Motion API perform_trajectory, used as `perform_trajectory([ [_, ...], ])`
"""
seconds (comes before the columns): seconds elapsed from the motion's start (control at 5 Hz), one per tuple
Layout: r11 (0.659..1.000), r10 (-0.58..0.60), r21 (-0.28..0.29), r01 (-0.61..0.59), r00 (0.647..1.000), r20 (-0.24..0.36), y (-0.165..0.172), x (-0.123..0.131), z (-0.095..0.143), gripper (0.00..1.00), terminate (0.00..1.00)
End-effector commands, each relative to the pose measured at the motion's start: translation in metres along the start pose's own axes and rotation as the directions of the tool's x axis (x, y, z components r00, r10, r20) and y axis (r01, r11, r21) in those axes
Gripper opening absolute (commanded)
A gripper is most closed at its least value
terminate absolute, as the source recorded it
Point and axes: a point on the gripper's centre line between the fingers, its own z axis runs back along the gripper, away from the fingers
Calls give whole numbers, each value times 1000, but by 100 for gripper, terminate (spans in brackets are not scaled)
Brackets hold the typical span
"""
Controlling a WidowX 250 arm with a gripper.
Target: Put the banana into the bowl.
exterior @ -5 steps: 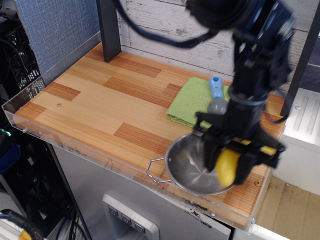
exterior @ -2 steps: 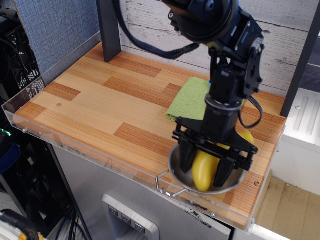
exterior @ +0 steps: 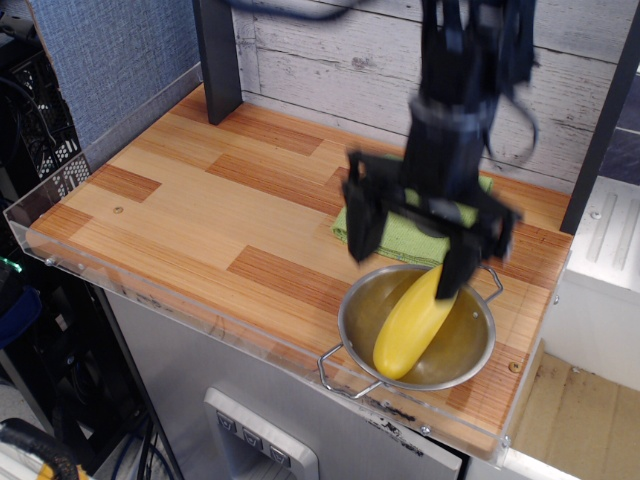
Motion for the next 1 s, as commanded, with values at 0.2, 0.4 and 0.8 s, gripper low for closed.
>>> perform_trajectory([
  [0.2,992,122,8,-125,980,159,53,-32,64,100,0],
  [0.4,999,15,31,-20,989,150,66,-25,58,100,0],
  [0.8,999,15,31,-20,989,150,66,-25,58,100,100],
])
